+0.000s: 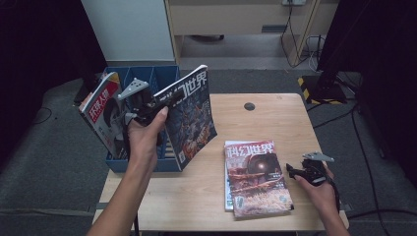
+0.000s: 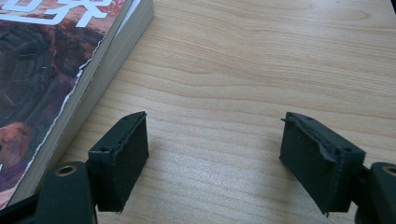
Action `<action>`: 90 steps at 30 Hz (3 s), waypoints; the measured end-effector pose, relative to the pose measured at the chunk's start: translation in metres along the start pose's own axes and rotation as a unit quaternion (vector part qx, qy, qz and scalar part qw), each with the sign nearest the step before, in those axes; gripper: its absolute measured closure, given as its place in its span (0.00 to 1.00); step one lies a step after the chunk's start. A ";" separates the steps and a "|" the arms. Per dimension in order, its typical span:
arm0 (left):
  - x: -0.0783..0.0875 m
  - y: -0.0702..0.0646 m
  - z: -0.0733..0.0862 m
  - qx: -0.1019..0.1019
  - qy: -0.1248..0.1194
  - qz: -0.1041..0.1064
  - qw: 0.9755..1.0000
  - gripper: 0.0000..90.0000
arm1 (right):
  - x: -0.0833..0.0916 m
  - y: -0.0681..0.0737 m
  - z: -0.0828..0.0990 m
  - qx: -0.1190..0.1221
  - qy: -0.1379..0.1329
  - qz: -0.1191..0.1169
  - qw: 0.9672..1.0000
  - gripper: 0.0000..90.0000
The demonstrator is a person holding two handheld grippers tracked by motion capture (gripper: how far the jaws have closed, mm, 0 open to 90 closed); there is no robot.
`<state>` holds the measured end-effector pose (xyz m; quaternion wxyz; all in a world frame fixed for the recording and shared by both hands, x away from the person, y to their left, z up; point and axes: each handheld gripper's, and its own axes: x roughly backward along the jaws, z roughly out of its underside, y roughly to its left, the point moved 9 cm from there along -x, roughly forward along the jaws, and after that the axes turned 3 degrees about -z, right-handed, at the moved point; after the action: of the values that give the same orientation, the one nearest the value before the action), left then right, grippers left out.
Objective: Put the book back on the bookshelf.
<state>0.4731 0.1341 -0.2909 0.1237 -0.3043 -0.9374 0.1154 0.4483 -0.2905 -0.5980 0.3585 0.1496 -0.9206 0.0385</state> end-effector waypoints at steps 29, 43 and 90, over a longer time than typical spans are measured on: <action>0.071 0.044 -0.021 0.000 -0.024 -0.050 0.998 0.91 | 0.000 0.001 0.000 0.003 0.000 -0.003 1.000 0.26; 0.100 0.075 -0.022 0.009 -0.030 -0.082 0.996 0.91 | 0.001 0.002 0.001 0.004 0.000 -0.005 1.000 0.26; 0.100 0.155 -0.029 0.014 -0.039 -0.166 0.985 0.91 | 0.001 0.005 0.001 0.008 -0.001 -0.011 1.000 0.26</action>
<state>0.4876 0.3197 -0.2927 0.1088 -0.1381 -0.9773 0.1180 0.4461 -0.2863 -0.5979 0.3569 0.1626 -0.9189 0.0422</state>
